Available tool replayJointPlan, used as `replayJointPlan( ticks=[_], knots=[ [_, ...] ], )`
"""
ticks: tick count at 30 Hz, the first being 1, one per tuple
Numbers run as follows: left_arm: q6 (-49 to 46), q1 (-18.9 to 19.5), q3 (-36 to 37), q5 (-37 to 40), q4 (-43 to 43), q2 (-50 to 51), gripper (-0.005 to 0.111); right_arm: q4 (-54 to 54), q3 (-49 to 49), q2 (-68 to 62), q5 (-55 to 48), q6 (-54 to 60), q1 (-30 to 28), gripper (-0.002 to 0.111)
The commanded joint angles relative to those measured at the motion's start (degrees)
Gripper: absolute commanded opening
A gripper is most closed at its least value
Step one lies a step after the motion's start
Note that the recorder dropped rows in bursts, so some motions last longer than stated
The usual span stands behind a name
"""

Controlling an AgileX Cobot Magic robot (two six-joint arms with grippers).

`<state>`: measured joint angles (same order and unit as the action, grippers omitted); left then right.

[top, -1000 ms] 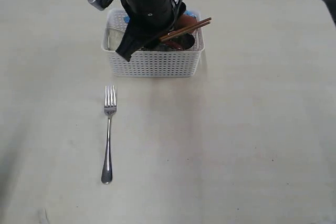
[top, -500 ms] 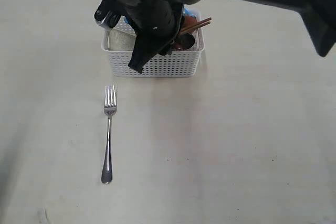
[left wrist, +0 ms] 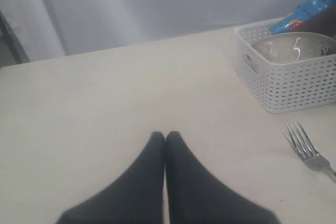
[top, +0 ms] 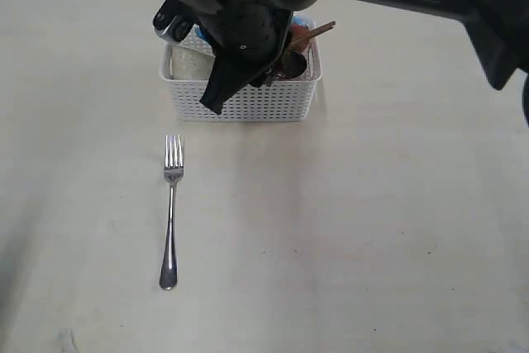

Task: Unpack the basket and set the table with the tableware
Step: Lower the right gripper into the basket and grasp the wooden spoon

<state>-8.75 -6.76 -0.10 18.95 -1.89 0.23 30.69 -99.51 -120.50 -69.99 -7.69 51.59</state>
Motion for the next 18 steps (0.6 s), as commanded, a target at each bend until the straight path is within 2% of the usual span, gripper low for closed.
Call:
replayJointPlan(
  ticks=[1,4,7,18],
  knots=[
    [0.0,-0.3,0.1,-0.6,0.2,-0.2,0.0,-0.2,0.0,-0.4,0.0,-1.2,-0.6,0.026],
    [0.0,-0.3,0.1,-0.6,0.2,-0.2,0.0,3.1,0.0,-0.3,0.0,-2.5,-0.6,0.021],
    [0.0,-0.3,0.1,-0.6,0.2,-0.2,0.0,3.9,0.0,-0.2,0.0,-2.5,-0.6,0.0],
    [0.0,-0.3,0.1,-0.6,0.2,-0.2,0.0,5.1,0.0,2.9,0.0,-2.0,-0.6,0.0]
  ],
)
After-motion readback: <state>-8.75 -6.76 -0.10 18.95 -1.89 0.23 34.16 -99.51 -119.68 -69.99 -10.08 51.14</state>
